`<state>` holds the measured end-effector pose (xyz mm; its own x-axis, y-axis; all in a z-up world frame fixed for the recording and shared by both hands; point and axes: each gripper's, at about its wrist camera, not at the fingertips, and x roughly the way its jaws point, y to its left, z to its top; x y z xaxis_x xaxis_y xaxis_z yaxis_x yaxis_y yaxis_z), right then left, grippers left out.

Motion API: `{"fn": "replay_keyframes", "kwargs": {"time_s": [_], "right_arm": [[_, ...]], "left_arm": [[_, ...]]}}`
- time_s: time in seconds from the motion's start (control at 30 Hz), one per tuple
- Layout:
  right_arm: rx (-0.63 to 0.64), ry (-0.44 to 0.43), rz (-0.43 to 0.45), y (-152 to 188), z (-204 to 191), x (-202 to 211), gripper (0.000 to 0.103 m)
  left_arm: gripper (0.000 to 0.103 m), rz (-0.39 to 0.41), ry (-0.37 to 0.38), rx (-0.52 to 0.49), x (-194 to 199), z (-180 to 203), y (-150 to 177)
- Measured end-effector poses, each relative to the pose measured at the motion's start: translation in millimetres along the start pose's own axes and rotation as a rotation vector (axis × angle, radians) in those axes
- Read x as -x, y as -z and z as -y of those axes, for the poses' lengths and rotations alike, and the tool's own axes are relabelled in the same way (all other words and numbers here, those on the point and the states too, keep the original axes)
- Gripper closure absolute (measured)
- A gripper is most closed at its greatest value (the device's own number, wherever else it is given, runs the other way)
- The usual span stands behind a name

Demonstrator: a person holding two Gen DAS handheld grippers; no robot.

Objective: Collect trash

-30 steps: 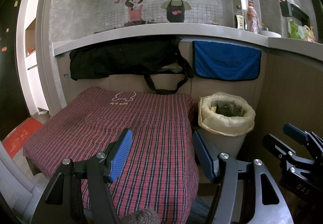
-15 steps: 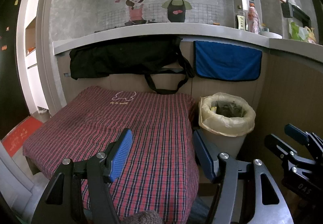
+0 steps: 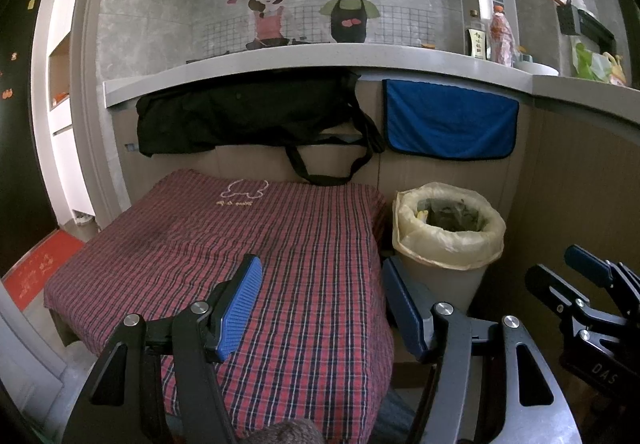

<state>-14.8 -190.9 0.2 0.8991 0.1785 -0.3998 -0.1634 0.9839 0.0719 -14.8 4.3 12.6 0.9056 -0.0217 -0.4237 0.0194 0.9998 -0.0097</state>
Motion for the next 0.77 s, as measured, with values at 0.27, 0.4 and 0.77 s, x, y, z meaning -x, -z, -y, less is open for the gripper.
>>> {"fn": "replay_keyframes", "kwargs": {"time_s": [0.27, 0.4, 0.77], "right_arm": [[0.002, 0.003, -0.002, 0.3, 0.0, 1.0, 0.028], [0.001, 0.0, -0.003, -0.1, 1.3, -0.1, 0.028], [0.0, -0.001, -0.005, -0.2, 1.7, -0.7, 0.028]], "left_arm": [[0.04, -0.003, 0.0, 0.002, -1.3, 5.6, 2.6], [0.04, -0.006, 0.002, 0.004, -0.1, 7.9, 4.2], [0.04, -0.007, 0.008, 0.004, 1.9, 11.2, 4.7]]}}
